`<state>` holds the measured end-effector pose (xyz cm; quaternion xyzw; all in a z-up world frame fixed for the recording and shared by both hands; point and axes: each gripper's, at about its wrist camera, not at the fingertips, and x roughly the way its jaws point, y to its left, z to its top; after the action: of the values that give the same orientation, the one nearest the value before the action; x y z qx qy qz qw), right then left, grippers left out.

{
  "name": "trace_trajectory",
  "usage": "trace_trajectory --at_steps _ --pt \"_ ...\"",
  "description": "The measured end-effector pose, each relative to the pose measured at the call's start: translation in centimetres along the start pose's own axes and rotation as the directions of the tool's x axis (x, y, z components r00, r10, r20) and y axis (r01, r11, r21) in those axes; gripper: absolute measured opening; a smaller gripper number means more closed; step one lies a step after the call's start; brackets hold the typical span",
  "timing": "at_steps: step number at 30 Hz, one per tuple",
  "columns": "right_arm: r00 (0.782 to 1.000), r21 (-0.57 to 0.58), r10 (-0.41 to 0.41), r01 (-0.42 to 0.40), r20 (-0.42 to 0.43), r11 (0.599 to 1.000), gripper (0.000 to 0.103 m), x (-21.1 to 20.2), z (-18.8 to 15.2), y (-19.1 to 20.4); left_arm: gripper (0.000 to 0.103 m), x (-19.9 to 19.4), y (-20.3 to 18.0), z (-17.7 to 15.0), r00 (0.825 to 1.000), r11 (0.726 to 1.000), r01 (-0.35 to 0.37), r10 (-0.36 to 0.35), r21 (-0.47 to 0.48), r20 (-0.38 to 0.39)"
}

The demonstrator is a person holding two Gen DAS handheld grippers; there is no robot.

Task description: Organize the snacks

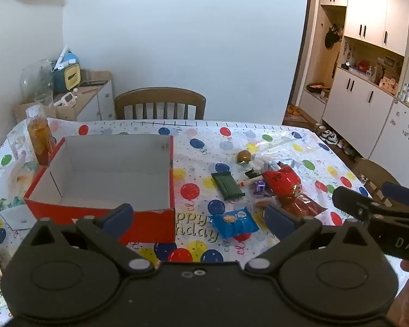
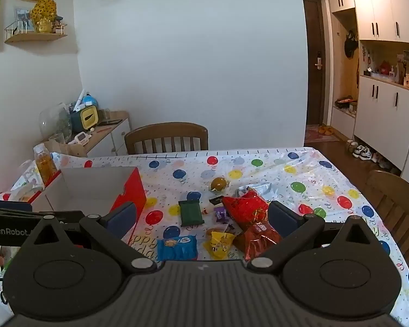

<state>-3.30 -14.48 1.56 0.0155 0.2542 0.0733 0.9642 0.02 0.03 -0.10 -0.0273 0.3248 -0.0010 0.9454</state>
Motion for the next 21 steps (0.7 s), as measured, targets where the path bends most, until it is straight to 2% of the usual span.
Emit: trace_trajectory --at_steps 2,11,21 --pt "1.0 0.013 -0.005 0.005 0.022 1.0 0.103 -0.3 -0.2 -0.1 0.102 -0.1 0.0 0.0 1.0 1.0 -0.001 0.001 0.002 0.003" --pt "1.0 0.012 -0.013 0.013 0.022 1.0 0.103 -1.8 -0.5 0.3 0.102 -0.7 -0.2 0.3 1.0 1.0 0.005 -0.005 0.003 0.017" --pt "1.0 0.031 -0.018 0.017 0.022 0.999 0.103 -1.3 -0.3 0.2 0.102 -1.5 -0.4 0.1 0.999 1.0 0.018 -0.019 0.018 0.042"
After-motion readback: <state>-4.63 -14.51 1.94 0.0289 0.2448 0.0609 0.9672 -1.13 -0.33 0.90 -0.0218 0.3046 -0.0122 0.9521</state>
